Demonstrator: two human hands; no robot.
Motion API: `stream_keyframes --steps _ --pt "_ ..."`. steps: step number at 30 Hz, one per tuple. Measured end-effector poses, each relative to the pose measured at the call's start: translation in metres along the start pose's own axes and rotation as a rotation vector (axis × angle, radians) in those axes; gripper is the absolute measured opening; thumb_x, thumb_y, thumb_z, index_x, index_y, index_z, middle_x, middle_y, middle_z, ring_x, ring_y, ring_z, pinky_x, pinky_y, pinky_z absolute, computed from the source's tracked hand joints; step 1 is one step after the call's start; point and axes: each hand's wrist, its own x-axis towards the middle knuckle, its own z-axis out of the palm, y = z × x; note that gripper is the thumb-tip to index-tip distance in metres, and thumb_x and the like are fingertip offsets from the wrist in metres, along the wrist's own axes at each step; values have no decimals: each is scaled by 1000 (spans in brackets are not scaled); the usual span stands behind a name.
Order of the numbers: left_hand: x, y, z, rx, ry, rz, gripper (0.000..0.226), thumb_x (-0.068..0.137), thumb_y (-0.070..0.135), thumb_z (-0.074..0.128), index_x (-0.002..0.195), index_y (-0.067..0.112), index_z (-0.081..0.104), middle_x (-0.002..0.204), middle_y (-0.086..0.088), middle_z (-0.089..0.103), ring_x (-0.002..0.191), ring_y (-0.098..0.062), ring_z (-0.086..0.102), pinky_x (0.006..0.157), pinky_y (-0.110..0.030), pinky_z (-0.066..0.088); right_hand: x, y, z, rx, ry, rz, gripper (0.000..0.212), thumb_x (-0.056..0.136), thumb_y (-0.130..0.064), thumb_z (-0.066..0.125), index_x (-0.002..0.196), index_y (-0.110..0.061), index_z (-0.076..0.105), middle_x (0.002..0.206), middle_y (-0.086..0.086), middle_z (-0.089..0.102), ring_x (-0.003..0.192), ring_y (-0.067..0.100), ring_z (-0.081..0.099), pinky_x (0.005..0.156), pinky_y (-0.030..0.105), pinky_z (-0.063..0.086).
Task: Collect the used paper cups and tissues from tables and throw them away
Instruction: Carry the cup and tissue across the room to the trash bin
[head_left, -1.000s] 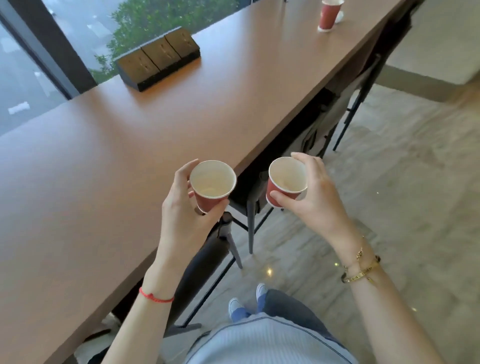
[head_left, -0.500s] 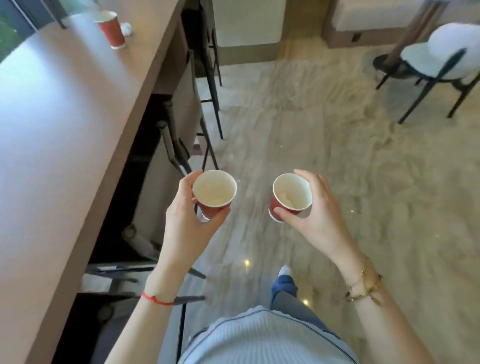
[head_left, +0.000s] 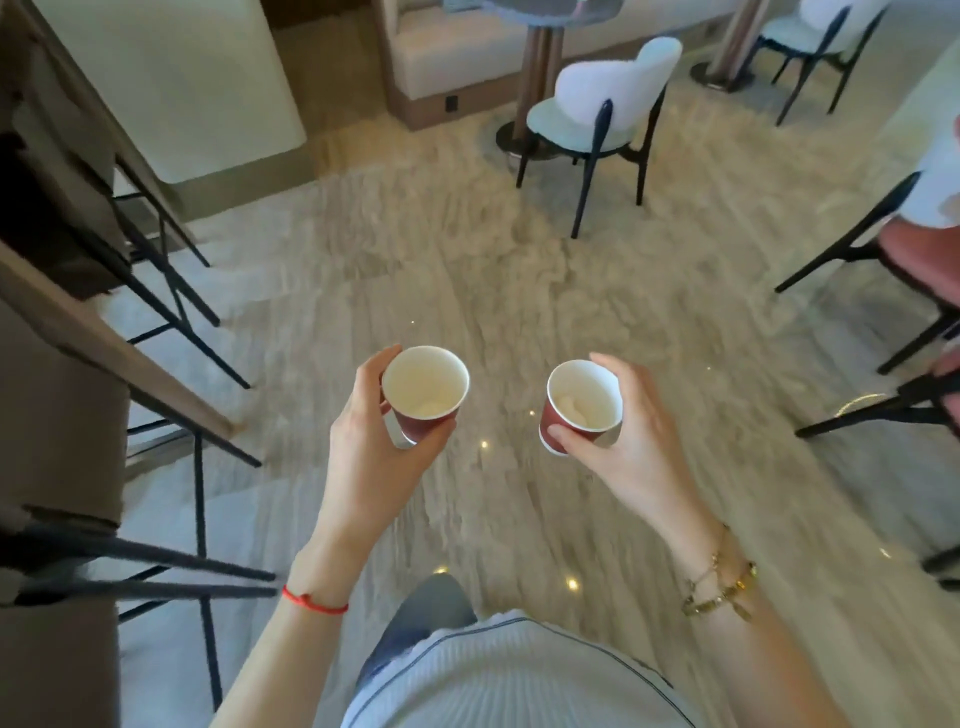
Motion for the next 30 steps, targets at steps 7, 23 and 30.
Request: stream_keyframes --steps 7,23,30 --pt "116 5 98 -33 -173 57 70 69 29 85 126 32 45 116 20 57 104 -5 60 80 -4 43 81 73 -31 -16 129 152 77 68 -35 80 134 -22 42 129 -4 46 109 -4 41 88 -3 26" --pt "449 83 376 -111 -551 316 73 68 25 86 129 28 46 117 19 55 103 -5 58 81 -4 43 363 225 -146 -109 454 405 75 69 -35 81 133 -27 42 127 -4 46 103 -7 36 83 -4 26" --pt "550 114 504 -139 -657 350 73 69 26 84 131 26 46 117 23 54 103 13 53 81 -3 43 454 316 -196 -88 561 513 73 67 -33 82 129 -29 44 123 -5 46 99 -11 39 81 -5 27"
